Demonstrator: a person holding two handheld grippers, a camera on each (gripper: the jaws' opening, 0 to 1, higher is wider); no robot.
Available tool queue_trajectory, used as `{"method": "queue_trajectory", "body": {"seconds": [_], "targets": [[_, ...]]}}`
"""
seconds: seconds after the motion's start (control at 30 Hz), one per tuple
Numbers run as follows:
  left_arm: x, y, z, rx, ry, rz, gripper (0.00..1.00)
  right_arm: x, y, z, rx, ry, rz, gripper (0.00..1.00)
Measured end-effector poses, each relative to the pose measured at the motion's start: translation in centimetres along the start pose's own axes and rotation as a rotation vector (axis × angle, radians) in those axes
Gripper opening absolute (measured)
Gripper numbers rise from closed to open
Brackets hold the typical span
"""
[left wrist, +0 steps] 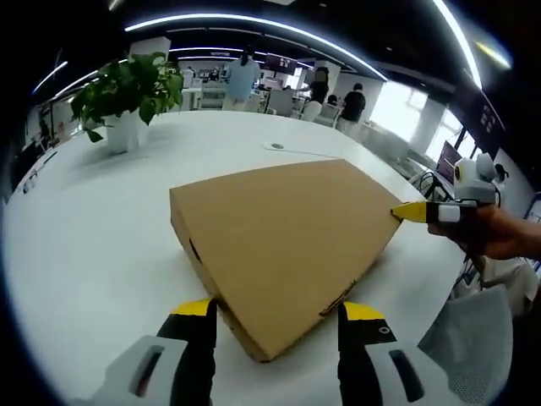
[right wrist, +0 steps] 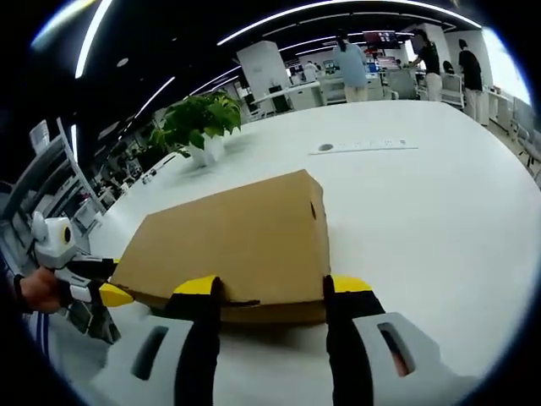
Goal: Operate the shoe box by opening the lid, removing the specified soft item, and placing it in the target area until the item is outside and the box remains undamaged.
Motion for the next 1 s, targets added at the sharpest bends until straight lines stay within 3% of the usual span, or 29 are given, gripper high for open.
{"method": "queue_trajectory", "body": {"seconds": [0.1,0.2,0.3,0.4,0.47,0.6,0.73,0.87,1.0], "targets": [[0.0,0.0,0.0,0.001,-0.001,-0.002,0.58,-0.1,-0.1,0.0,0.006,-0.006,0.002,0.46],[-0.2,0.0,-0.1,-0.006,0.003,0.007,0.62,0.3,0.1,0.0,0.027,-0.048,0.063,0.51],[-0.8,0.2,-0.3,-0.004,0.009,-0.023,0.69,1.0,0.3,0.2,0.017,-0.101,0.083,0.63],[-0.7,0.3,-0.4,0.002,0.006,-0.043,0.72,1.9,0.9,0.4,0.035,-0.178,0.184,0.77],[-0.8,0.4,-0.4,0.005,0.006,-0.057,0.73,2.1,1.2,0.6,0.049,-0.180,0.244,0.82],[-0.7,0.5,-0.5,0.009,0.001,-0.077,0.73,1.2,0.8,0.3,0.032,-0.133,0.200,0.72],[-0.5,0.4,-0.5,0.004,-0.012,-0.074,0.69,1.1,0.7,0.4,0.035,-0.107,0.208,0.65],[0.2,0.4,-0.6,-0.024,-0.070,-0.034,0.59,1.1,0.7,0.1,0.042,-0.084,0.205,0.63],[-0.1,0.4,-0.6,-0.016,-0.067,-0.039,0.60,1.1,0.5,0.1,0.057,-0.077,0.208,0.63]]}}
Point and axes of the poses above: the point that each gripper's makers call its tool centre point, and the gripper's own axes: z roughly backward along the fingers, x roughly to its left, y roughly out of its underside, the point moved 7 cm from there along z, roughly backward along the fingers, and after that the axes turned 1 degree about -x, right-handed, at the moved point
